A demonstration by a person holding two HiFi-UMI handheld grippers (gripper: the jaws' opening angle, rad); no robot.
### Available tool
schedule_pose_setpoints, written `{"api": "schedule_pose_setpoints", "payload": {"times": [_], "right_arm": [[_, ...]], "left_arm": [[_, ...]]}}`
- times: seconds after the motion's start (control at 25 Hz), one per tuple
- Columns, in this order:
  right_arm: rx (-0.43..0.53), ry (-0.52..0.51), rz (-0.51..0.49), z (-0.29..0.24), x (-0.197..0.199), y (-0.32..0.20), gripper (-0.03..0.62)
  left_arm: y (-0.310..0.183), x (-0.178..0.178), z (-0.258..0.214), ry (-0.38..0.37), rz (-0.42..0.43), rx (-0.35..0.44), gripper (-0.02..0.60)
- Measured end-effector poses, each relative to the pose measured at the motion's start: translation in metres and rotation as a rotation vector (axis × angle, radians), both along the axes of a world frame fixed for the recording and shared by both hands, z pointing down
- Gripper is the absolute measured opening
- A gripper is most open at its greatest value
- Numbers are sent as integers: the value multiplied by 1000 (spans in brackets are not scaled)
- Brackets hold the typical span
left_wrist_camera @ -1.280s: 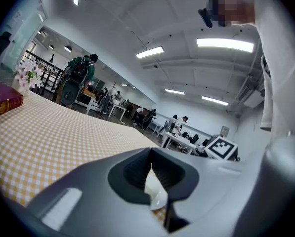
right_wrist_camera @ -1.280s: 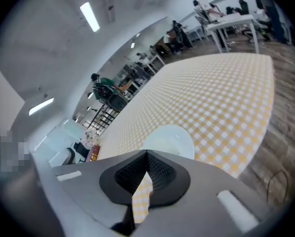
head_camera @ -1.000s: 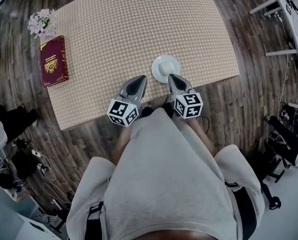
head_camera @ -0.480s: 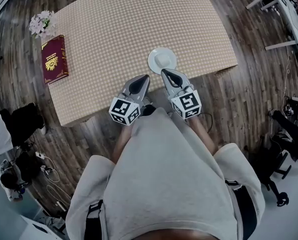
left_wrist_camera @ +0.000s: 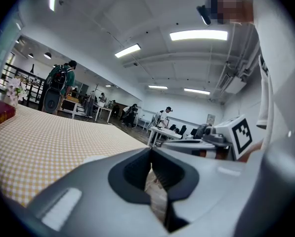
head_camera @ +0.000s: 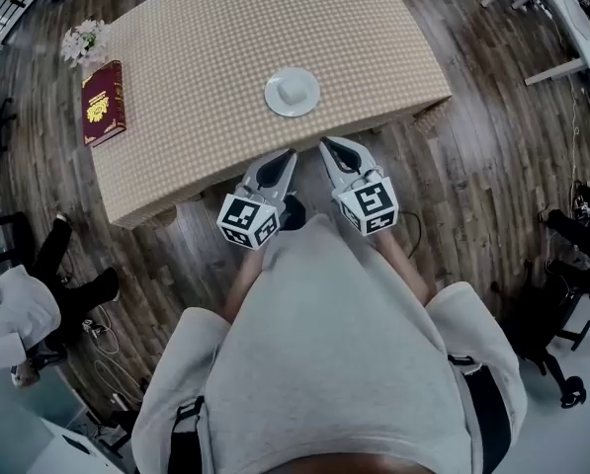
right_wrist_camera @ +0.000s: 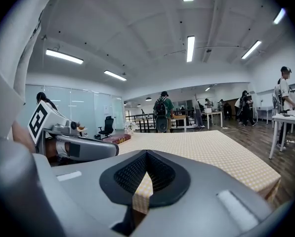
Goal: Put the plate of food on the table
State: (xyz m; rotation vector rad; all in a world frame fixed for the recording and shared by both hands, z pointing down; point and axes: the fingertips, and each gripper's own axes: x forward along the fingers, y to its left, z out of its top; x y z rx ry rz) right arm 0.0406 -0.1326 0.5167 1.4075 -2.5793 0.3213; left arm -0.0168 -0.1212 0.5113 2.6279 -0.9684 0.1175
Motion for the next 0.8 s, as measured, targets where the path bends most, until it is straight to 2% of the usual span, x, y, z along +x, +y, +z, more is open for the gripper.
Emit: {"api": "schedule_pose_setpoints", "payload": {"times": [0.2,0.44,0.8], "right_arm": [[10,-1,-42,2,19,62,-2],[22,-5,-81,5,19,112,-3],[24,-26,-101,0,19,163,-3]], "left_arm": [[60,21,-4,-5,-34,29,8],[116,24,2,-12,-73,38,9],[161,33,-6,-5,-86,61,8]]}}
